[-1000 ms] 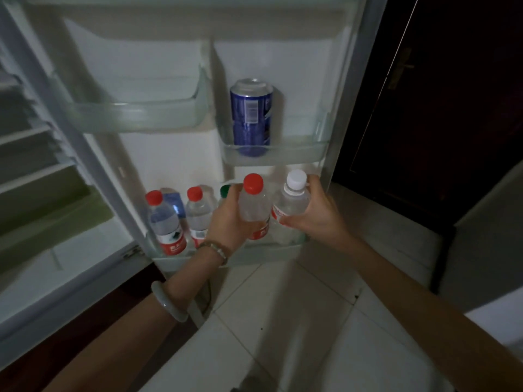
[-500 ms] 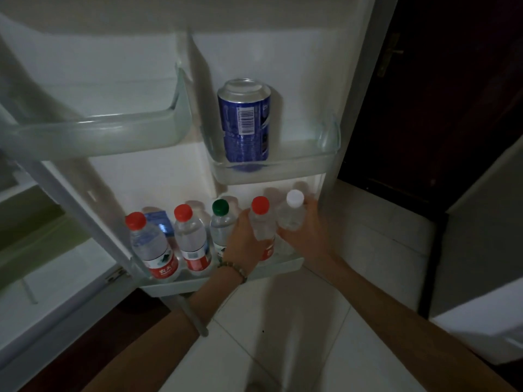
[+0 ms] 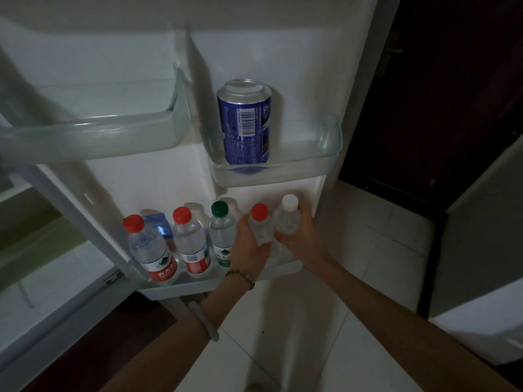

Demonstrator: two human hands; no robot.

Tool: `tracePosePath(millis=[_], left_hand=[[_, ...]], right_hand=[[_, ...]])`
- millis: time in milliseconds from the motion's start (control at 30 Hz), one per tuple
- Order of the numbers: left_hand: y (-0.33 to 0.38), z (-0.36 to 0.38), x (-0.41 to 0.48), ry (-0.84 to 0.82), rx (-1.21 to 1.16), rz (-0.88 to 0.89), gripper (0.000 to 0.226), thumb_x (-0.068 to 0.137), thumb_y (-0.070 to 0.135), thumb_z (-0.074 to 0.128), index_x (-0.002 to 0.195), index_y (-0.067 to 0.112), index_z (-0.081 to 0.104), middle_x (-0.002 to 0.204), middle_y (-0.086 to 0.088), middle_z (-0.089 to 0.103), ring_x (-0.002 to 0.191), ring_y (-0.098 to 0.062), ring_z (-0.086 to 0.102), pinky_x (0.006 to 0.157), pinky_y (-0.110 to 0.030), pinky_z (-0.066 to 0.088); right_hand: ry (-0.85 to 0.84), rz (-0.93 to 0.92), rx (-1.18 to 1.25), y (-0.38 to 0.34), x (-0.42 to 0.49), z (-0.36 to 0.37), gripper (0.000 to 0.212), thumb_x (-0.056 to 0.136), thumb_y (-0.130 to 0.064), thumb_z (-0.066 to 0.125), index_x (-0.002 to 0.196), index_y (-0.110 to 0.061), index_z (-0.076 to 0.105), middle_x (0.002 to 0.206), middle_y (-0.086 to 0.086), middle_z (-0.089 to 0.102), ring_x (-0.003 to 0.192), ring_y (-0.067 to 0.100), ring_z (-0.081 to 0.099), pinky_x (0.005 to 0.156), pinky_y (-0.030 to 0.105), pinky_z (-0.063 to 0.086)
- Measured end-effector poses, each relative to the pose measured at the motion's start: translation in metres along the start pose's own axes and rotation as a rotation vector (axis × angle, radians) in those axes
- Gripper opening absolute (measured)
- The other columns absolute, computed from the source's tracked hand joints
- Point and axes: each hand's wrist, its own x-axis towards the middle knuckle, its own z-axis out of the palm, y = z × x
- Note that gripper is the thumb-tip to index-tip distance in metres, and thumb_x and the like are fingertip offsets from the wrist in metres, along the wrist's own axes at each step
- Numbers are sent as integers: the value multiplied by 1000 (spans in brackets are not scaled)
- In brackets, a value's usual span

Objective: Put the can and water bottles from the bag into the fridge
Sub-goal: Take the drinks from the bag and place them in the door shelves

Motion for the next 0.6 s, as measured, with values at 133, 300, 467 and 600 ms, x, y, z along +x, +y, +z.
tracePosePath(millis=[133,300,467,600], left_hand=[[-1,7,2,37,50,39,66,81,10,65,135,11,27,135,-10,41,124,-22,44,106,-31,36],[1,10,-1,48,120,55,82,84,11,60,144,6,5,147,-17,24,136,-29,29,110,-45,32],[1,6,-13,21,205,113,85,85,14,60,145,4,1,152,-20,13,141,-30,14,115,-45,21],[5,4,-30,42,332,188,80,85,15,59,144,-1,7,152,-21,15,141,-31,13,115,-40,15]], right_hand=[[4,-15,16,0,5,0,81,61,-41,83,124,-26,34,123,3,56,109,22,56,89,45,50],[6,-90,-185,2,8,4,85,67,-38,80,131,-13,31,130,12,48,115,32,52,88,44,49],[62,-166,-379,10,0,4,81,65,-42,79,125,-5,39,121,18,47,109,35,49,80,53,50],[90,-163,-261,6,-10,-5,87,65,-40,81,132,-12,35,122,13,42,110,30,49,84,49,51]])
